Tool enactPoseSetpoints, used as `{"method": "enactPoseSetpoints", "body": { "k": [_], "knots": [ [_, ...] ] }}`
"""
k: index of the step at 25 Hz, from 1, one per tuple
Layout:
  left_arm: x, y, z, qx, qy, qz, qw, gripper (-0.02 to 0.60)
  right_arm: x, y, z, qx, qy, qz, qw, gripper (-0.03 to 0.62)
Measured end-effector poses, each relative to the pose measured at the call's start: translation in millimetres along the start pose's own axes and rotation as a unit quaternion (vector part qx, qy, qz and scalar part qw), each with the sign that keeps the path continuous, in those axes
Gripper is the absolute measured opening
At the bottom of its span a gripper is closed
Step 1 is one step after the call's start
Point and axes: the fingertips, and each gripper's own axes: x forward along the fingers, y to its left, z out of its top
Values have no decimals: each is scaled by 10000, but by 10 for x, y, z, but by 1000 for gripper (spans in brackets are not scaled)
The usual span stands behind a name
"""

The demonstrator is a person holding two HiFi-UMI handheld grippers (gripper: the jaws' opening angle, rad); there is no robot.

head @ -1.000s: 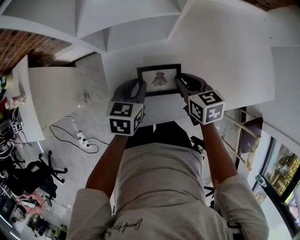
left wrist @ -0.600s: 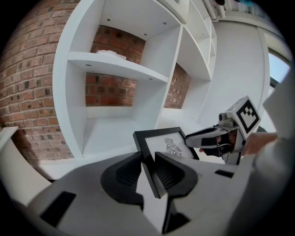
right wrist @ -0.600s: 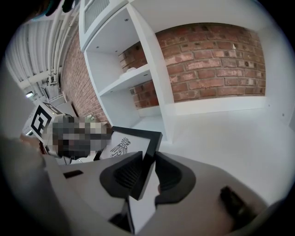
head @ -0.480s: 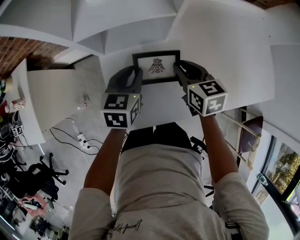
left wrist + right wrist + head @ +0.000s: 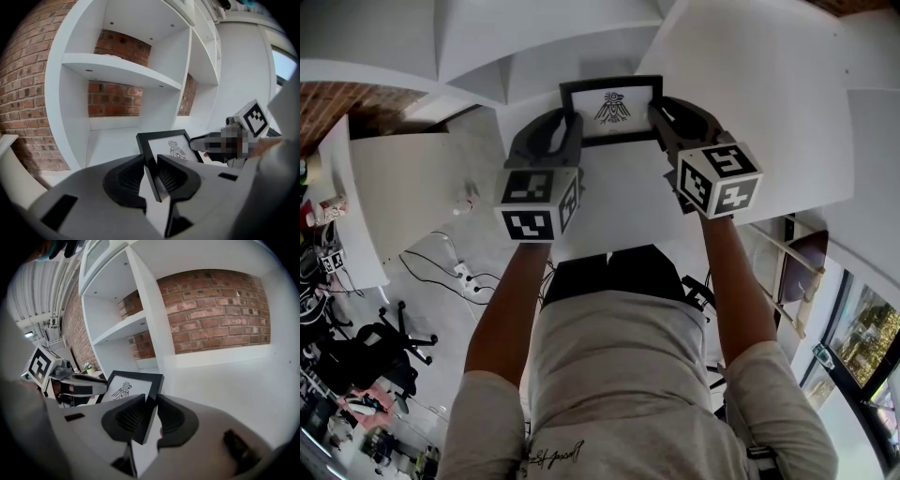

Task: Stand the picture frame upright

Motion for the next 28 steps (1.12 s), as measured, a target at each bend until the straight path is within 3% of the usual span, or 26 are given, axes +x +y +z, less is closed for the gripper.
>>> {"method": "enactPoseSetpoints", "body": {
  "k": [15, 28],
  "knots": [
    [167, 85, 129, -34, -208, -3, 9998, 94, 151, -131, 129, -74, -205, -94, 9997, 94],
    [368, 162, 60, 59, -105, 108, 9999, 91, 309, -236, 27, 8, 15, -142, 9999, 94]
  ]
}}
